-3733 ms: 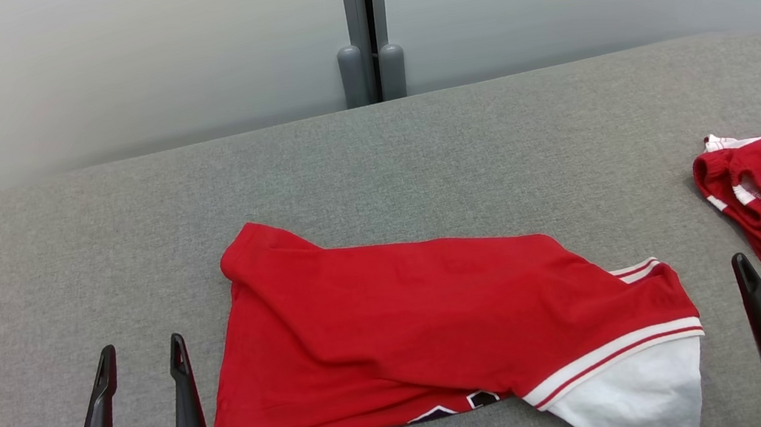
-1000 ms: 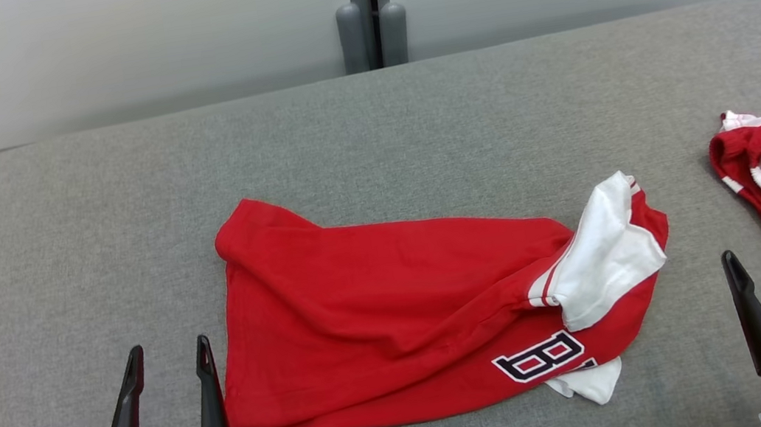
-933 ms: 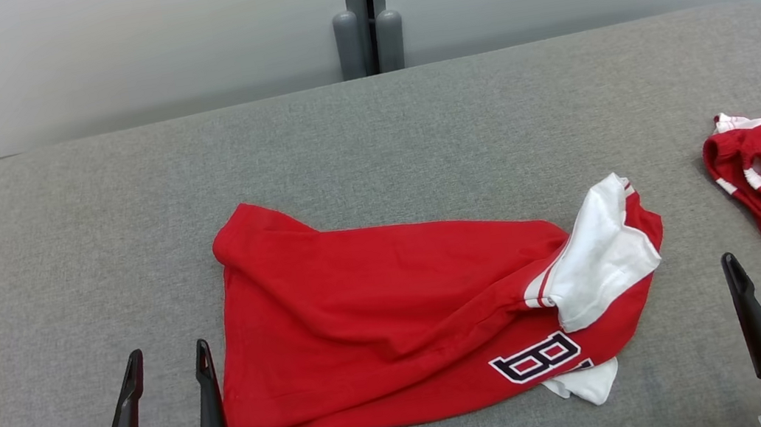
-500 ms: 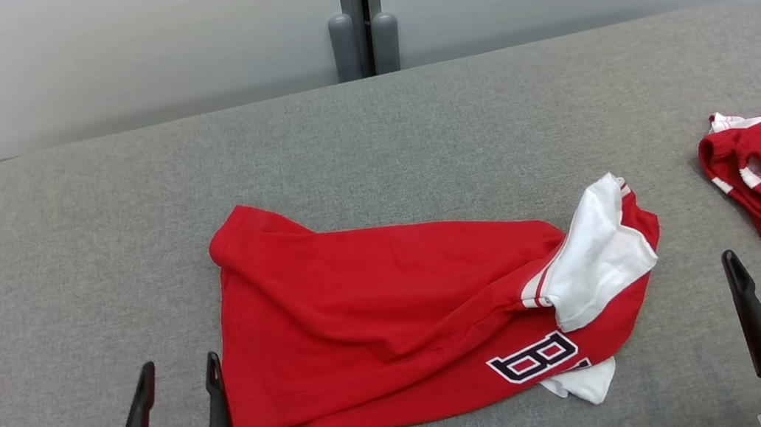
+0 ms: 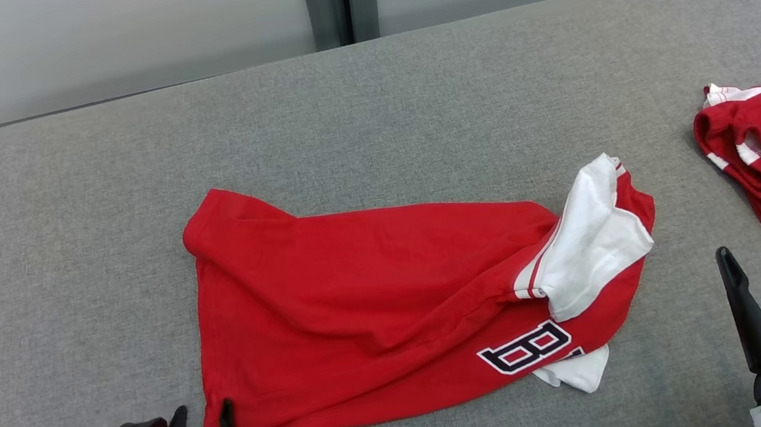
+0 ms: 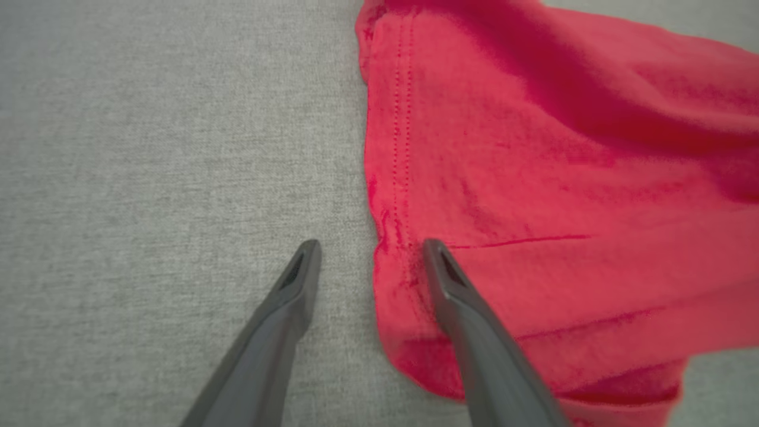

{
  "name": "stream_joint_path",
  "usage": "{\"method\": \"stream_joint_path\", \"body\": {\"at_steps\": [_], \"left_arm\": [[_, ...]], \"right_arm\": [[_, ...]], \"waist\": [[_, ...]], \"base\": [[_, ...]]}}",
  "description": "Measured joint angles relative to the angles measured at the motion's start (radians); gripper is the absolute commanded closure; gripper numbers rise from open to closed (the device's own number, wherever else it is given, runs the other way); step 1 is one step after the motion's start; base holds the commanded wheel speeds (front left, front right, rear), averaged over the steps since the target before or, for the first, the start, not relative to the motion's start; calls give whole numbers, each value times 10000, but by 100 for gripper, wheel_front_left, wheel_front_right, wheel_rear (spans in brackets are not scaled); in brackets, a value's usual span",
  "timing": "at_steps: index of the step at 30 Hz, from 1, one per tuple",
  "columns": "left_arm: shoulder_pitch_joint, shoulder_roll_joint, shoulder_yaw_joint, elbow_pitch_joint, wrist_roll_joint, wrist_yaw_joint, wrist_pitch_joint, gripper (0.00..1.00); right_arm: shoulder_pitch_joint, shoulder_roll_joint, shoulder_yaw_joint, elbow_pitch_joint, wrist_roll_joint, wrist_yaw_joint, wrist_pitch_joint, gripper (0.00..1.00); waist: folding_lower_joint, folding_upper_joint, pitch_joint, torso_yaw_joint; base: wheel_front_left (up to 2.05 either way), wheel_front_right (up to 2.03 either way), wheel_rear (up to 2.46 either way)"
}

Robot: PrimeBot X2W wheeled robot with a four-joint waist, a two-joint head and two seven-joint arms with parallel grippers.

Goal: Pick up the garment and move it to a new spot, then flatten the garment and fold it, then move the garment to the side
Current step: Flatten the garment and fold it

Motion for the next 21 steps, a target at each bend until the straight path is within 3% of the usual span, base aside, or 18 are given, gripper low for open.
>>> {"method": "stream_joint_path", "body": {"at_steps": [1,2,6,11,21], "left_arm": [[-75,6,0,107,-19,-38,-42,76],[-174,17,-58,228,-21,-128,12,100],[-472,61,-337,568,4,-384,303,100],[-608,13,-416,700,50,-380,228,100],[-1230,-249,-629,897,153,-393,-176,100]], "right_arm": [[1,4,-13,33,2,0,-15,0],[0,2,-35,79,10,0,-12,0],[-11,-52,-104,372,100,0,109,0],[-37,-249,-332,901,182,-2,522,0],[-1374,-512,915,1732,516,-2,1273,0]], "waist": [[0,0,22,-7],[0,0,44,-6],[0,0,102,-34],[0,0,147,18],[0,0,558,478]], "base": [[0,0,0],[0,0,0],[0,0,0],[0,0,0],[0,0,0]]}}
